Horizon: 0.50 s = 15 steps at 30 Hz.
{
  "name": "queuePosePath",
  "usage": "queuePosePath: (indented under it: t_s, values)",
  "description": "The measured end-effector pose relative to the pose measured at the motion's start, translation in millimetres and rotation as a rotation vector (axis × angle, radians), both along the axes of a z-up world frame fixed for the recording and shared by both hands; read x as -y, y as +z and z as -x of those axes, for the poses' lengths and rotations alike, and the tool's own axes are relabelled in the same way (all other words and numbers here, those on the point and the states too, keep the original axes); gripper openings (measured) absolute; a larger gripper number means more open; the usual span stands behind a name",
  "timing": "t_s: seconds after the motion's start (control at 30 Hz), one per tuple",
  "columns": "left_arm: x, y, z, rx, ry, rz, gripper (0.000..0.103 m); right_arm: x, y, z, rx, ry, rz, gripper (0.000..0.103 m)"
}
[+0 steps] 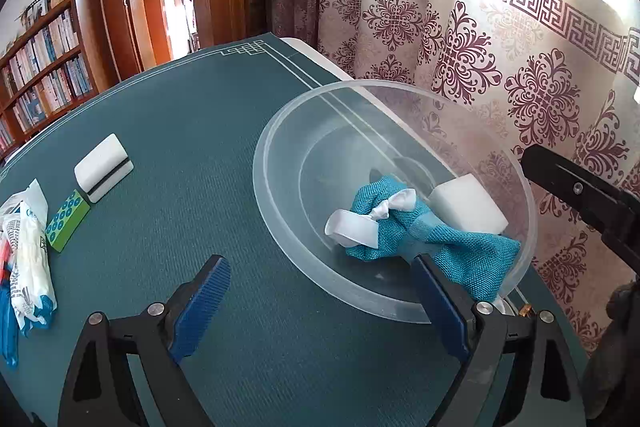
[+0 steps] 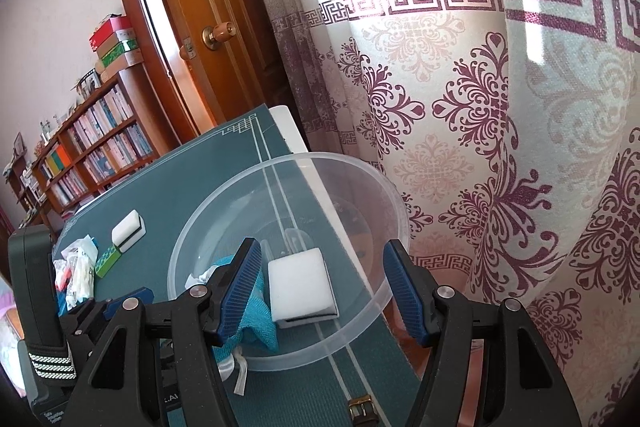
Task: Organize objects
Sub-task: 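Withdraw both grippers from the bowl back toward the pile of items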
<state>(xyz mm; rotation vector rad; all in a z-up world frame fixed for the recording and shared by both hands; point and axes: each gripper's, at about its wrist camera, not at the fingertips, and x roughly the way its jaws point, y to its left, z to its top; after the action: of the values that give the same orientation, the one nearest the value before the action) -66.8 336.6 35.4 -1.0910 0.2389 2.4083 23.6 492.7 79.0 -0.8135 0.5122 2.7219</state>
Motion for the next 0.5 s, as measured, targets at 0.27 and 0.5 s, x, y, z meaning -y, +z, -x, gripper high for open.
queuePosePath:
  t_s: [0.27,0.5]
  values:
    - [25,15,1,-0.049,0.080,-0.016,0.095,12,6,-3,-0.012,0.032,-0.008,0.065]
    - [48,22,-5,-0.107,0.137,0.007,0.096,31,8,-4,-0.013,0.079,-0.020,0.065]
